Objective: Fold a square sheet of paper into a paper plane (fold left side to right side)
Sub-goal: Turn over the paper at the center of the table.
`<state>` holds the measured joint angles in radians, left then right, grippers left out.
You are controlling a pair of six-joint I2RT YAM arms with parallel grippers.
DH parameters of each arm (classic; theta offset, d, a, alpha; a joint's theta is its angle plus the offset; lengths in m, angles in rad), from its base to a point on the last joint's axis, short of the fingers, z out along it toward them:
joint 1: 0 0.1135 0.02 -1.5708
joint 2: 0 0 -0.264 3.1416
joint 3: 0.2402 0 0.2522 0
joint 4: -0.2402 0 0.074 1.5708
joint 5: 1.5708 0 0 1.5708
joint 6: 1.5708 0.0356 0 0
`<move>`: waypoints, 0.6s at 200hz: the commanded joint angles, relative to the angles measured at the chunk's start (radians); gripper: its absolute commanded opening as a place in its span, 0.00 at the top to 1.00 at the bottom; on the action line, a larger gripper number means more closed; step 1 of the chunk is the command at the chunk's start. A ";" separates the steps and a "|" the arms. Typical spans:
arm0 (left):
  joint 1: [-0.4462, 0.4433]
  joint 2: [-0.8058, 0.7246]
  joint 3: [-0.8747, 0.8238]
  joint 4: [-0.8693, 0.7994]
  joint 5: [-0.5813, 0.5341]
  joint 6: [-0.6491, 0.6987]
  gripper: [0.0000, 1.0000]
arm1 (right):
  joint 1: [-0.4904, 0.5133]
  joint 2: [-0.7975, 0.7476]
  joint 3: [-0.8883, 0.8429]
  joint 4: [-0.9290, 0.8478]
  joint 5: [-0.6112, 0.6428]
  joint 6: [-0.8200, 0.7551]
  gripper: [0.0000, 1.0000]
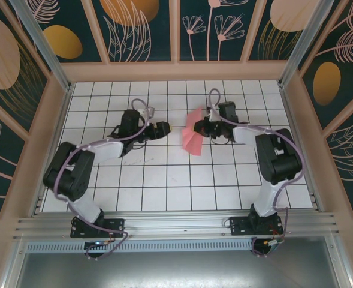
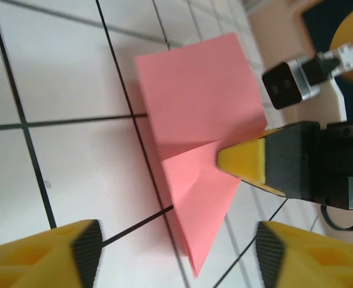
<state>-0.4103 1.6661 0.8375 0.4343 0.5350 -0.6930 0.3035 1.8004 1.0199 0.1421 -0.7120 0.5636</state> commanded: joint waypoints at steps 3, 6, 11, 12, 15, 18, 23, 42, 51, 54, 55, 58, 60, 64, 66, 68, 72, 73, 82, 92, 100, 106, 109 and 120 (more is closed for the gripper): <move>0.010 -0.109 -0.049 0.142 0.009 -0.095 0.18 | -0.054 -0.143 -0.001 0.111 -0.097 -0.015 1.00; 0.010 -0.120 -0.052 0.155 0.016 -0.106 0.17 | -0.059 -0.156 -0.001 0.118 -0.109 -0.013 1.00; 0.009 -0.138 -0.059 0.175 0.028 -0.127 0.15 | -0.069 -0.175 0.000 0.132 -0.131 -0.005 1.00; 0.010 -0.141 -0.060 0.179 0.030 -0.131 0.14 | -0.069 -0.179 0.000 0.135 -0.135 -0.004 1.00; 0.010 -0.148 -0.065 0.199 0.041 -0.145 0.13 | -0.074 -0.193 0.002 0.145 -0.146 0.001 1.00; 0.010 -0.156 -0.067 0.221 0.053 -0.164 0.13 | -0.078 -0.204 0.002 0.155 -0.158 0.007 1.00; 0.010 -0.166 -0.072 0.257 0.076 -0.193 0.12 | -0.084 -0.223 0.003 0.175 -0.178 0.020 1.00; 0.010 -0.183 -0.074 0.423 0.169 -0.312 0.10 | -0.088 -0.287 0.024 0.226 -0.230 0.066 1.00; 0.009 -0.186 -0.069 0.495 0.203 -0.363 0.10 | -0.087 -0.309 0.033 0.259 -0.253 0.099 1.00; 0.009 -0.186 -0.066 0.518 0.212 -0.377 0.10 | -0.086 -0.315 0.036 0.271 -0.260 0.112 1.00; 0.009 -0.185 -0.064 0.524 0.216 -0.380 0.10 | -0.086 -0.317 0.037 0.278 -0.263 0.117 1.00; 0.007 -0.186 -0.063 0.544 0.224 -0.395 0.10 | -0.084 -0.325 0.038 0.291 -0.269 0.131 1.00; 0.007 -0.185 -0.060 0.557 0.230 -0.405 0.10 | -0.082 -0.328 0.039 0.301 -0.273 0.140 1.00; 0.005 -0.184 -0.054 0.581 0.241 -0.421 0.09 | -0.079 -0.334 0.043 0.318 -0.279 0.155 1.00; 0.003 -0.182 -0.051 0.594 0.246 -0.428 0.09 | -0.077 -0.339 0.044 0.325 -0.282 0.163 1.00; 0.002 -0.180 -0.049 0.602 0.251 -0.436 0.09 | -0.073 -0.340 0.047 0.332 -0.285 0.168 1.00; -0.001 -0.177 -0.040 0.616 0.259 -0.446 0.09 | -0.068 -0.345 0.051 0.344 -0.290 0.180 1.00; -0.002 -0.175 -0.038 0.620 0.261 -0.449 0.09 | -0.066 -0.347 0.053 0.346 -0.290 0.183 1.00; -0.011 -0.168 -0.020 0.653 0.274 -0.469 0.08 | -0.053 -0.354 0.066 0.358 -0.298 0.199 1.00; -0.020 -0.156 -0.002 0.668 0.281 -0.478 0.08 | -0.033 -0.359 0.084 0.361 -0.304 0.207 1.00; -0.027 -0.146 0.014 0.674 0.284 -0.484 0.08 | -0.019 -0.362 0.098 0.360 -0.308 0.213 1.00; -0.032 -0.141 0.023 0.681 0.287 -0.486 0.08 | -0.007 -0.363 0.106 0.363 -0.311 0.217 1.00; -0.034 -0.136 0.026 0.686 0.288 -0.490 0.07 | -0.002 -0.363 0.109 0.364 -0.311 0.220 1.00; -0.045 -0.122 0.040 0.726 0.299 -0.514 0.07 | 0.017 -0.363 0.124 0.356 -0.310 0.222 1.00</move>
<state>-0.4351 1.5116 0.8249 1.0077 0.7757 -1.1294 0.2806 1.4647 1.0904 0.4370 -0.9726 0.7433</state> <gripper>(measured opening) 0.926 0.059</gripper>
